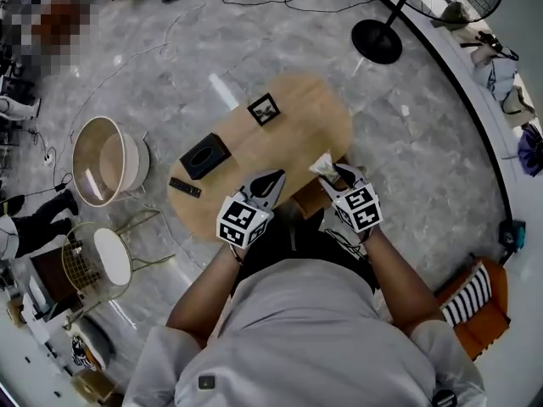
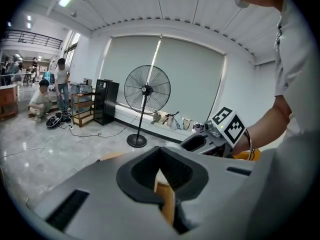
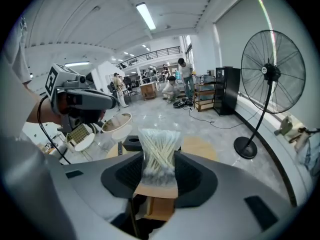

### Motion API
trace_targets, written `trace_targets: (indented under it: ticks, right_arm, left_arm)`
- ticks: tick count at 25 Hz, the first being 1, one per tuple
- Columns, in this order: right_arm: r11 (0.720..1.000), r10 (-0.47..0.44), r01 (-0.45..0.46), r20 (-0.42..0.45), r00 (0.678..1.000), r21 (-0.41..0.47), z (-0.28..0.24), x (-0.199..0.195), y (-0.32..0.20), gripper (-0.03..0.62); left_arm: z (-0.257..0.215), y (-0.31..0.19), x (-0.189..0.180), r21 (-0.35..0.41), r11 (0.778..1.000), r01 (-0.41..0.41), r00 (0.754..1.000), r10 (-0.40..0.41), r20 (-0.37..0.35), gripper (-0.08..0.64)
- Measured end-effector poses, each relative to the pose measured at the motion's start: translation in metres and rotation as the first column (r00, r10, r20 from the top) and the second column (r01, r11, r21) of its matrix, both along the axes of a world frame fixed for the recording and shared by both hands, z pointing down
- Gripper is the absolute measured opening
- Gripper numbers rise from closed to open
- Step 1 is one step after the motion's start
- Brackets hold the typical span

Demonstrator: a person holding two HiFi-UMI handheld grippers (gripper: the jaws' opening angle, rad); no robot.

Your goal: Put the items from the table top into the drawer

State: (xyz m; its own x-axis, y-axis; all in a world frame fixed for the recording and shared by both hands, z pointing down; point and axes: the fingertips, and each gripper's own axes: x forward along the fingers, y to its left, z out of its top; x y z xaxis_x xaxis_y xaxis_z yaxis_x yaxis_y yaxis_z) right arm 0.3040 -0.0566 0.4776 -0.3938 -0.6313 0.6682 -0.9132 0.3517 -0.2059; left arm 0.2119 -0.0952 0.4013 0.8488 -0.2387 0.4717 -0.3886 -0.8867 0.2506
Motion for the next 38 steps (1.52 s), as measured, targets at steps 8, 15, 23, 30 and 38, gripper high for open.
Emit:
trace_targets:
  ticks: [8,15,23,30,38]
  right_arm:
    - [0.994,0.048,-0.047,0.009,0.999,-0.095,0.059,0.005,0.011,0.187]
    - [0.983,0.078,-0.074,0.013,0.997,-0.167,0.117,0.006,0.027,0.189]
    - [0.972,0.042,-0.044,-0.015,0.999,-0.229,0.198,0.002,0.049,0.189]
    - [0.957,0.041,-0.039,0.000,0.999,-0.287,0.278,0.001,0.072,0.192]
    - [0.936,0.053,-0.053,-0.012,0.999,-0.348,0.361,-0.005,0.092,0.195]
  left_arm:
    - [0.052,-0.008,0.004,-0.063,0.997,-0.051,0.998,0.053,0.023,0.009]
    - [0.109,0.001,0.004,-0.125,0.988,-0.090,0.995,0.095,0.040,0.009]
    - [0.178,0.015,-0.002,-0.167,0.979,-0.116,0.990,0.128,0.062,0.009]
    - [0.232,0.030,-0.004,-0.207,0.972,-0.111,0.988,0.130,0.081,0.009]
    - [0.293,0.044,-0.007,-0.247,0.964,-0.100,0.988,0.126,0.092,0.009]
